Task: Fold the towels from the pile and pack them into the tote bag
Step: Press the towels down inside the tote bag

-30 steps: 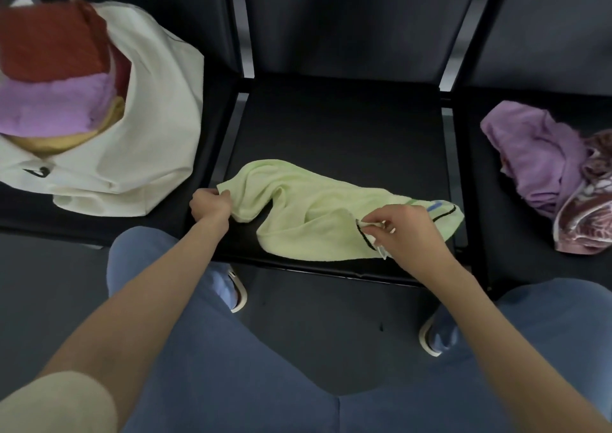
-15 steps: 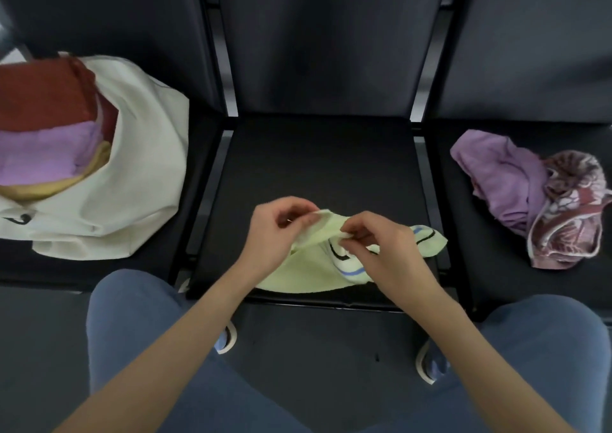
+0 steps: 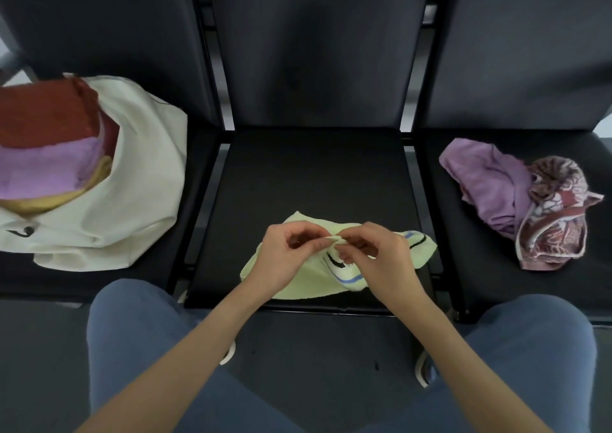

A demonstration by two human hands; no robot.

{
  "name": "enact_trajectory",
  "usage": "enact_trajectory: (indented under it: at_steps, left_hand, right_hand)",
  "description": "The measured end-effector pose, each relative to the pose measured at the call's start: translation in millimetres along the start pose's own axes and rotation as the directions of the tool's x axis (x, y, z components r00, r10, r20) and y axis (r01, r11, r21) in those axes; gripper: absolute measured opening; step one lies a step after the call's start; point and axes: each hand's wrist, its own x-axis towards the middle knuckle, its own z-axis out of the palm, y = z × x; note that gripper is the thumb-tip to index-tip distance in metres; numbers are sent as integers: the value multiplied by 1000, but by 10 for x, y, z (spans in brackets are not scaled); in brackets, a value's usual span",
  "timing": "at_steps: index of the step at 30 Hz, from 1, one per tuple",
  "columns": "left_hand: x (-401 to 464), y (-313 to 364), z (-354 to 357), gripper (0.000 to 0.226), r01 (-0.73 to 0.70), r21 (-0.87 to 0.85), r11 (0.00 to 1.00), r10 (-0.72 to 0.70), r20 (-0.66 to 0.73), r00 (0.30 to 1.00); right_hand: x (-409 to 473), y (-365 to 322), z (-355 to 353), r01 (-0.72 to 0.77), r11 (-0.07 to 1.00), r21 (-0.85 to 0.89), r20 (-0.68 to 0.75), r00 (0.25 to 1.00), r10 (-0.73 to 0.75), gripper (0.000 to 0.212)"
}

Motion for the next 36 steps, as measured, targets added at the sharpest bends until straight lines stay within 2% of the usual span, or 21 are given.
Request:
enact_trajectory:
  at_steps: [4,8,10,15,18,20,24,27,31,32,34,36]
  left_hand:
    - [-32,-146,-140,18,33,133,991,-30,-25,999]
    - [-92,-319,-349,12,97,271,958,-71,-106,992]
    - [-115,-383,-438,8,124,310,943,-85,-138,987]
    - [-75,-456,-614,31,176,351,920,-97,-232,968]
    - [-17,-503,-703,20,220,349,911,-115,-299,947]
    - [0,-520,-773,16,247,339,908,-133,-324,937]
    - [-82,-568,-886,18,362,226,904,-262,-375,889]
    - [-226,-645,-932,23,502,86,860,-425,-422,801]
    - [-394,-678,-857,3,612,-60,789,-568,-454,687]
    - [-407,-650,-823,7,630,-110,768,-602,-457,654]
    - [-370,-541,-761,12,614,-272,741,-661,-456,596]
    - [-250,-318,-734,11,487,-410,771,-636,-493,593]
  right_hand:
    - [-8,15,-50,-40,998,53,-37,998,42,10]
    - [-5,3,-199,-51,993,108,-96,993,62,23]
    - [17,0,-272,-45,993,113,-126,990,60,23]
    - [98,-42,-439,-67,985,159,-278,954,110,23]
    - [148,-34,-489,-75,973,218,-362,919,152,26]
    - [179,-5,-498,-92,969,230,-394,901,179,19]
    - [204,65,-552,-129,966,226,-438,872,219,11]
    - [197,93,-634,-139,969,204,-453,864,219,12]
    - [132,101,-727,-154,976,155,-448,870,208,10]
    - [107,88,-735,-146,980,137,-450,872,193,10]
    - [62,52,-745,-120,987,110,-480,863,159,11]
    - [39,14,-776,-94,989,115,-525,839,141,12]
